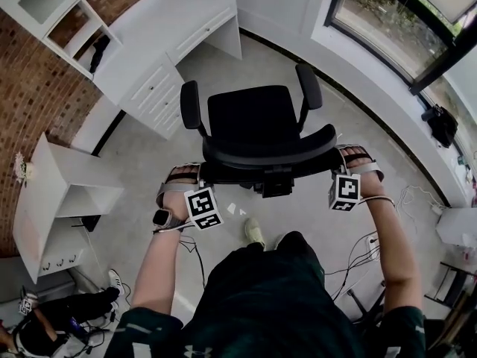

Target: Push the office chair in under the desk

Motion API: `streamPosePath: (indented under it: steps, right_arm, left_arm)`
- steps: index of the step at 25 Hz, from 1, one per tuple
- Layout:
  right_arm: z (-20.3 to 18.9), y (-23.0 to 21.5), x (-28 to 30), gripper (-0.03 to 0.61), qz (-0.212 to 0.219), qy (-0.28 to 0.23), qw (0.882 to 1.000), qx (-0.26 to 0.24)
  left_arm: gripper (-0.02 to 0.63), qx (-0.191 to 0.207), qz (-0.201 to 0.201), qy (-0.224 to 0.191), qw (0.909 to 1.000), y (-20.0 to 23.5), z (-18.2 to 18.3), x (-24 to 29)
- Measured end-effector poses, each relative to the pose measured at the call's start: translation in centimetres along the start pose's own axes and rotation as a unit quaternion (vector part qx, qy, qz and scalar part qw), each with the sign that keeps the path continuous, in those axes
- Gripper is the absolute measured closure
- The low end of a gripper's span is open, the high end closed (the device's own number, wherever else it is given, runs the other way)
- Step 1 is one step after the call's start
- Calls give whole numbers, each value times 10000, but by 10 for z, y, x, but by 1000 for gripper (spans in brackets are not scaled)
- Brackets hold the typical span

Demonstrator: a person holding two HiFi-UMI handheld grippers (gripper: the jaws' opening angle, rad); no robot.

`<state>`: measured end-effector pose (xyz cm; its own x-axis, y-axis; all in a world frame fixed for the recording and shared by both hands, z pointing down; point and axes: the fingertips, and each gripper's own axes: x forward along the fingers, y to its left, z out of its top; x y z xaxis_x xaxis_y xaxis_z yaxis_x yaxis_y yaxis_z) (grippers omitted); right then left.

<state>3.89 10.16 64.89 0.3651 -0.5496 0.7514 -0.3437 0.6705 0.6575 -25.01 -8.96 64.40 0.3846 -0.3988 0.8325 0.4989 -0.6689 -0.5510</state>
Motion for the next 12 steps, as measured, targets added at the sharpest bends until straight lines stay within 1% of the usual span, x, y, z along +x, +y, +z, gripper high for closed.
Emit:
streamPosePath:
  steps: [3, 12]
  right_arm:
    - [-1, -5, 5, 502, 29, -14, 10000, 7]
    - [-17, -24, 27, 502, 16, -112, 9999, -44]
  left_arm:
    - [538, -6, -42, -5, 10000, 5, 1, 4]
    - [537, -131, 6, 75, 9999, 25, 14, 20]
